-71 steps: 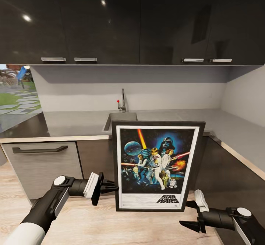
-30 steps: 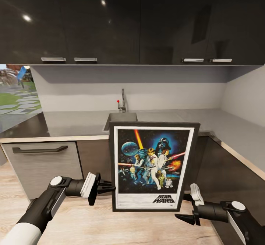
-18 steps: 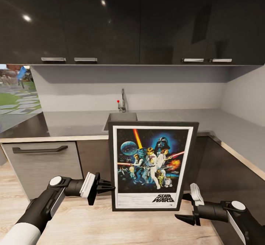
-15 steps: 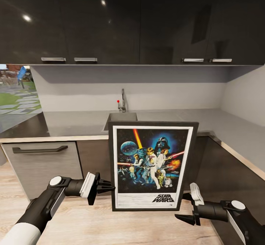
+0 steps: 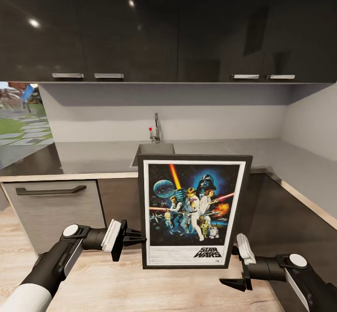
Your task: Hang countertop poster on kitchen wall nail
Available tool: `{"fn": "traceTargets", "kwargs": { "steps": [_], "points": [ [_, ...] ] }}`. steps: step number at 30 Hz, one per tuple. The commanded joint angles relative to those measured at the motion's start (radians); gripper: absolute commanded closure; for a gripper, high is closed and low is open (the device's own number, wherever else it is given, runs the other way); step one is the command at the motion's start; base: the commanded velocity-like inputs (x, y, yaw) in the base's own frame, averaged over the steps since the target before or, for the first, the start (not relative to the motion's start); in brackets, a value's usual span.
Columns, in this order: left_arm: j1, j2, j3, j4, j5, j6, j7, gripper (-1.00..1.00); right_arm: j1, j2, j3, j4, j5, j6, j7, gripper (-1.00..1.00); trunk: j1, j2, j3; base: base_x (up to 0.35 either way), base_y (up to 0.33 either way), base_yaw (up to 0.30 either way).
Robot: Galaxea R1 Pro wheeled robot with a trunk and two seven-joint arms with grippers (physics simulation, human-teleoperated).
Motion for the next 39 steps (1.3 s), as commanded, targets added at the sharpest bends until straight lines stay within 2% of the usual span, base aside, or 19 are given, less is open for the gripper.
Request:
{"fn": "traceTargets", "kwargs": {
  "steps": [1,8,22,39],
  "points": [
    [-0.001,0.001,-0.003,0.001,0.006,-0.013,0.0,1.0,-0.001,-0.001,0.006,0.001,-0.003,-0.009,0.001,-1.0,0.0,-0.001,-0.001,0.0,0.0,0.0],
    [-0.001,0.002,-0.003,0.001,0.006,-0.013,0.0,1.0,-0.001,-0.002,0.014,0.02,-0.003,-0.016,-0.001,-1.0,0.0,-0.001,-0.001,0.0,0.0,0.0],
    [-0.001,0.014,-0.003,0.001,0.006,-0.013,0.0,1.0,-0.001,-0.01,0.009,0.029,-0.008,-0.018,-0.002,-1.0,0.0,-0.001,-0.001,0.0,0.0,0.0],
    [-0.001,0.015,-0.003,0.001,0.006,-0.013,0.0,1.0,-0.001,-0.01,0.009,0.029,-0.009,-0.018,-0.002,-1.0,0.0,-0.001,-0.001,0.0,0.0,0.0]
  ]
}}
